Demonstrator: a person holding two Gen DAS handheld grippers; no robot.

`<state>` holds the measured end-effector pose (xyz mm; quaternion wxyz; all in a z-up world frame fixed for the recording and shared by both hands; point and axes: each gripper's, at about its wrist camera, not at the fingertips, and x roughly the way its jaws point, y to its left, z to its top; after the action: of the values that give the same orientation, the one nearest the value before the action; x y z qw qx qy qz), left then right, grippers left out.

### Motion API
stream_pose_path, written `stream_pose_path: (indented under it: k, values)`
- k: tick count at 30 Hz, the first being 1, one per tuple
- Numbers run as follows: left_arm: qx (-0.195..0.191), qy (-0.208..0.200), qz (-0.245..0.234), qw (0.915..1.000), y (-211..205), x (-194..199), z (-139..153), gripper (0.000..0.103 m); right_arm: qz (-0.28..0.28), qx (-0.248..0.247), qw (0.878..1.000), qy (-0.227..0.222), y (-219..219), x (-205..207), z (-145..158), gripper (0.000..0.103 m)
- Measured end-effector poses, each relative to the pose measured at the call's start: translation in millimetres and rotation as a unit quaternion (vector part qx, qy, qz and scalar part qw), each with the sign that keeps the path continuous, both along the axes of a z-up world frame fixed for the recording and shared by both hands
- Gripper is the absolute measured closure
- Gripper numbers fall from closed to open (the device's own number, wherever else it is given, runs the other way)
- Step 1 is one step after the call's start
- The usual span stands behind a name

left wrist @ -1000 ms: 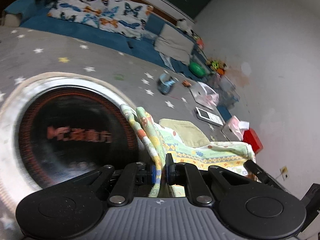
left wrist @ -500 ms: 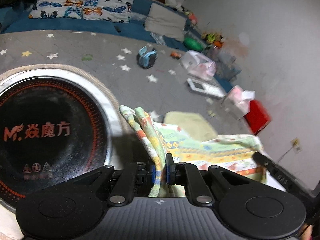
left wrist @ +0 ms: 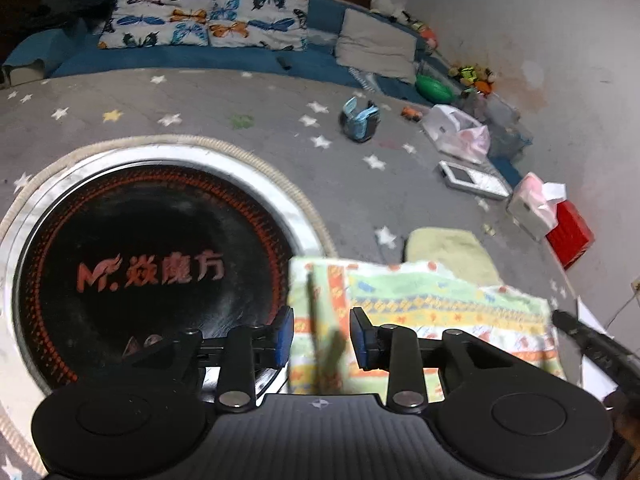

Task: Fold clothes

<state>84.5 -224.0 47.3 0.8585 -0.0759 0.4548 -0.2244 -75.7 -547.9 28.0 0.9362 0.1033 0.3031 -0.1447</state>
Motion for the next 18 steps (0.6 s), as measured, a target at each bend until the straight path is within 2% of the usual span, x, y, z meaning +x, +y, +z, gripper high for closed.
stream_pose_path:
  k: [7, 13, 18]
  values:
    - [-0.008, -0.003, -0.042, 0.9991, -38, 6, 1, 0.07, 0.063, 0.011, 0.998, 0.013, 31, 40, -10, 0.065]
    - [-0.013, 0.0, -0.069, 0.9976, -72, 16, -7, 0.07, 0.072, 0.01, 0.997, 0.021, 41, 61, -19, 0.061]
    - [0.011, 0.005, -0.071, 0.9974, -89, 26, -21, 0.07, 0.075, 0.004, 0.997, 0.026, 42, 66, -23, 0.057]
